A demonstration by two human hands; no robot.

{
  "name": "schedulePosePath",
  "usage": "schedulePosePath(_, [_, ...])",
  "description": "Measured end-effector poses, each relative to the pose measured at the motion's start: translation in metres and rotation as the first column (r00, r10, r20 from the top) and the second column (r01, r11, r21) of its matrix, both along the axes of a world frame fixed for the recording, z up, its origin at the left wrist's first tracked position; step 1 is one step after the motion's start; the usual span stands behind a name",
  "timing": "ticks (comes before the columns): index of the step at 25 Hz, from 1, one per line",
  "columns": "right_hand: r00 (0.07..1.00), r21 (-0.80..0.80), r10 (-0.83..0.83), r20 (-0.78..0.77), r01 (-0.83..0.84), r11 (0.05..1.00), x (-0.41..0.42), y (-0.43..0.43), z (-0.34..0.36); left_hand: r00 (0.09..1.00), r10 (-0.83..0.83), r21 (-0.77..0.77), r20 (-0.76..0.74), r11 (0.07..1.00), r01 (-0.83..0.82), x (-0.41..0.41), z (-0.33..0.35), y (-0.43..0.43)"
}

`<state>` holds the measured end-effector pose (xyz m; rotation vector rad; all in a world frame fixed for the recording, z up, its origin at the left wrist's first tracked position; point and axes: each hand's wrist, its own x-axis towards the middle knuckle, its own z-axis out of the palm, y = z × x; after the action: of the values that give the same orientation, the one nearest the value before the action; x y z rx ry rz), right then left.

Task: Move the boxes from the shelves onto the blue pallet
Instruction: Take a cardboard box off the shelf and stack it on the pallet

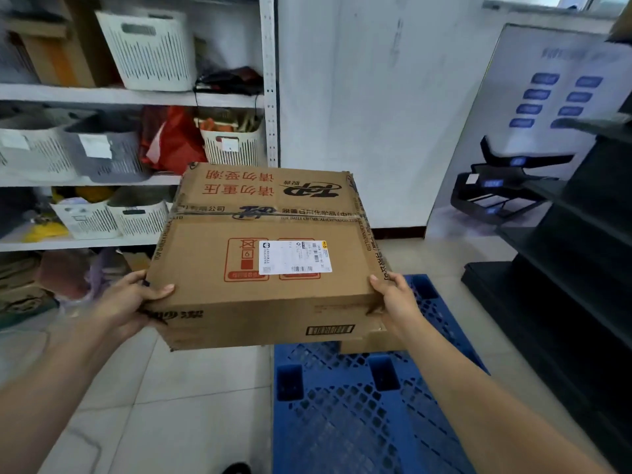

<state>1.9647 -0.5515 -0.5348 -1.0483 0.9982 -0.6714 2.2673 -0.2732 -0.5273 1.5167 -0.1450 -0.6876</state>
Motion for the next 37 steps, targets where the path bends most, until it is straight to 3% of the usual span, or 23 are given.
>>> schedulePosePath(8, [0.966,0.182,-0.066,-0.251,0.114,0.977,0.161,-0.12,-0.127,0.976,-0.083,0.175,-0.203,0.977,0.119,0.179,-0.144,-0.144])
schedulePosePath(16, [0.916,0.314,-0.008,-0.401,0.146,0.938,0.233,-0.21,-0.278,0.951,-0.038,0.283,-0.307,0.951,0.129,0.242,-0.315,-0.232])
schedulePosePath(27, [0.777,0.276,0.143,-0.613,0.041,0.96,0.293,-0.339,-0.457,0.933,0.013,0.297,-0.36,0.949,0.101,0.281,-0.519,-0.327])
schedulePosePath(37, [0.611,0.12,0.125,-0.782,-0.049,0.992,0.307,-0.386,-0.563,0.935,-0.028,0.26,-0.352,0.957,0.127,0.276,-0.588,-0.382])
